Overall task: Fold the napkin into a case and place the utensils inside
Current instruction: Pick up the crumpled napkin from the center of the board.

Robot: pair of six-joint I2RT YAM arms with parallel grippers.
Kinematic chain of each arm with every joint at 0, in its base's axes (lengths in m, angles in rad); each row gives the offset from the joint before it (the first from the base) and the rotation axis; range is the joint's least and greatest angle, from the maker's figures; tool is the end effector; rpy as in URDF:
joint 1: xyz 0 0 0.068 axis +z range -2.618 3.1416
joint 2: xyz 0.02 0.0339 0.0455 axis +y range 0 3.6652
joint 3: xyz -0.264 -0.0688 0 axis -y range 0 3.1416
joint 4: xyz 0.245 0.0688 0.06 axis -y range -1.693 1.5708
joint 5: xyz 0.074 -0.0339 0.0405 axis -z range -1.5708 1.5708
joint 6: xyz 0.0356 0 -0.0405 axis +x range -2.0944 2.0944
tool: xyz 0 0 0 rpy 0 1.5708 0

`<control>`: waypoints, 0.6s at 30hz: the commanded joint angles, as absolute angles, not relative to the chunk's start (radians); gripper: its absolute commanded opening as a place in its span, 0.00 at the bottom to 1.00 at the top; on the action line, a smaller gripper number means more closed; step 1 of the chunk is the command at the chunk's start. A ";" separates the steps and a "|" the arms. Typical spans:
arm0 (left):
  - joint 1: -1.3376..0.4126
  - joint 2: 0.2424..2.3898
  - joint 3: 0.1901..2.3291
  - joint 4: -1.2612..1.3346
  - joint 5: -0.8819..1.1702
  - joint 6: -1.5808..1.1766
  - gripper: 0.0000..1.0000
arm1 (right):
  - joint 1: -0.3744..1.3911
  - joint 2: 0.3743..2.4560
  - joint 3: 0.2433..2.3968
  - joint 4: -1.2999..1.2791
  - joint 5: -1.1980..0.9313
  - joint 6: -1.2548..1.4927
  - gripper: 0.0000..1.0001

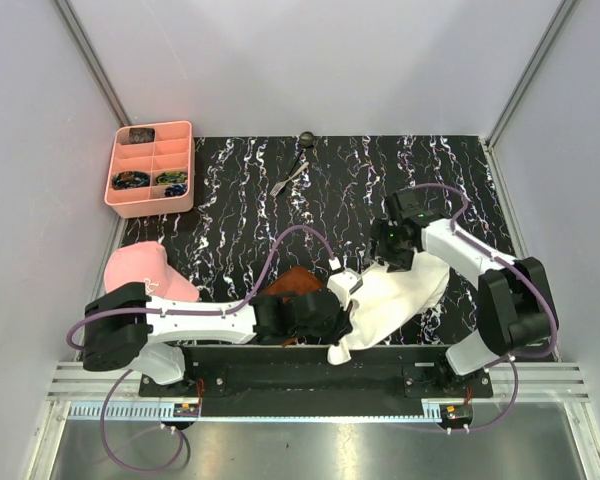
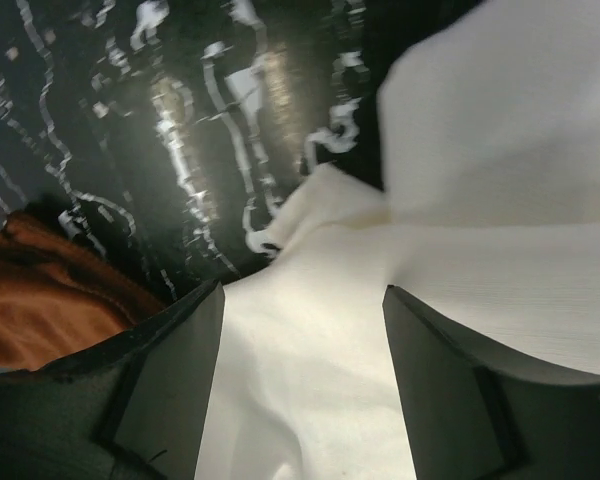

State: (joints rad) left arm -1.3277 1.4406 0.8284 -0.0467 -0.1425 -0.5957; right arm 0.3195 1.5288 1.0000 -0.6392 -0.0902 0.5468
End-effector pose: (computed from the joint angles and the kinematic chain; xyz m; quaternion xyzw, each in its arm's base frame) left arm 0.0788 -0.2968 0.2167 0.2912 0.8475 -0.3236 0.3037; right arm 0.2778 0.0953 0.2048 0.1020 0.9735 0.1240 0.1628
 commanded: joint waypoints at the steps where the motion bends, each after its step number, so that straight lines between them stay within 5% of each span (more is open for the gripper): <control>1: -1.327 1.402 0.821 0.028 -0.103 -0.620 0.00 | 0.406 1.499 1.043 -0.568 -0.127 0.574 0.75; 9: -1.328 1.407 0.802 0.035 -0.080 -0.626 0.00 | 0.452 1.293 0.882 -0.517 -0.363 0.701 0.77; 18: -1.328 1.417 0.822 0.037 -0.072 -0.635 0.00 | 0.584 1.244 0.733 -0.448 -0.385 0.755 0.71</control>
State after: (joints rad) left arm -1.3277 1.4403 0.8040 -0.0189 -0.0921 -0.6235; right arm 0.5575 1.2327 0.7750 -0.5129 -0.3412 0.7189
